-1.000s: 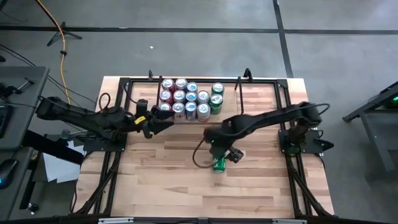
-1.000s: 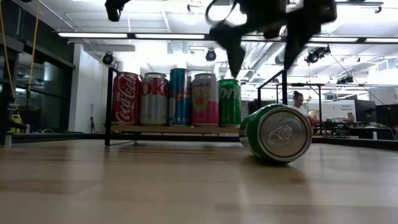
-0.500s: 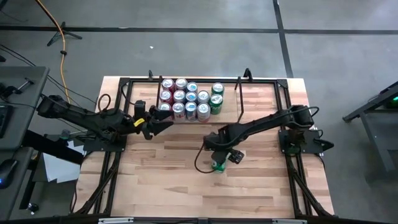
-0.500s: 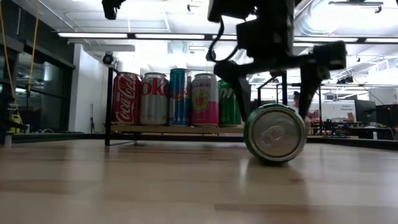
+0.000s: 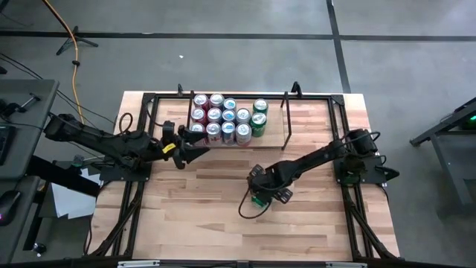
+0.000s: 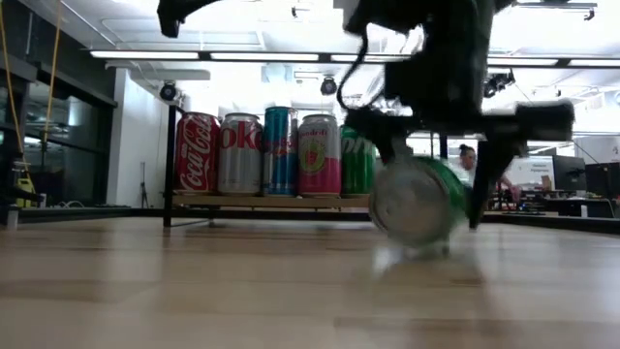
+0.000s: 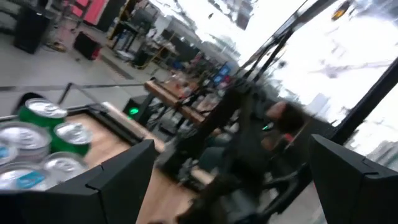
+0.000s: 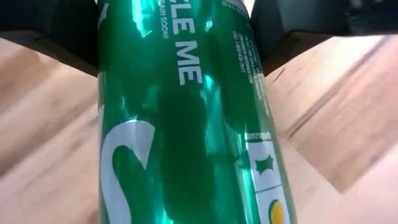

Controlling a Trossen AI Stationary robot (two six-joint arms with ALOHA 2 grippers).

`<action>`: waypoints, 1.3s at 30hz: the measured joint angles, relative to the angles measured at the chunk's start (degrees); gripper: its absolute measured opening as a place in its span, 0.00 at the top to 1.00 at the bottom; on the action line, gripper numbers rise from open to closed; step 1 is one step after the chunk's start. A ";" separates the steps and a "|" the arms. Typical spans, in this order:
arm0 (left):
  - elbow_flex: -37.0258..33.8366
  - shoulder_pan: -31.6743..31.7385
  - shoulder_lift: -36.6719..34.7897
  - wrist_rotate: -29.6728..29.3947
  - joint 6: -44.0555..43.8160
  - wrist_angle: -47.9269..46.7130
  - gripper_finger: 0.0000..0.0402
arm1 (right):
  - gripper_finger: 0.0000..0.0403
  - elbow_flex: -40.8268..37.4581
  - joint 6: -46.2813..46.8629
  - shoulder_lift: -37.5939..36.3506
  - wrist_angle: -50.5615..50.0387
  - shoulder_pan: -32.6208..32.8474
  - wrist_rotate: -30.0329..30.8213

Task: Place canned beverage on shelf
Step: Put the green soda can on the shelf aligned with the other green soda cans

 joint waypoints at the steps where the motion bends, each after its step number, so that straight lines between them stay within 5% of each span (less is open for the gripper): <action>1: 0.02 0.00 0.00 -0.28 0.86 -1.14 0.17 | 0.29 1.33 1.51 -0.11 -1.94 0.03 0.29; 8: 8.57 0.00 1.01 -0.37 7.30 -24.87 0.17 | 0.28 11.35 13.07 -6.44 -9.00 -1.36 0.64; 14: 20.07 -0.01 5.81 -0.15 19.67 -42.19 0.17 | 0.28 13.36 27.34 -16.31 -3.79 -5.17 3.70; 19: 24.85 -0.04 11.06 2.64 31.56 -43.65 0.17 | 0.28 13.06 34.33 -18.99 2.45 -8.53 7.87; 24: 28.50 0.20 16.99 -0.49 40.48 -43.46 0.17 | 0.28 12.98 35.43 -18.04 7.12 -9.67 8.20; 39: 31.84 1.29 24.42 -1.80 43.02 -38.67 0.17 | 0.28 12.90 32.81 -17.16 9.05 -9.63 7.98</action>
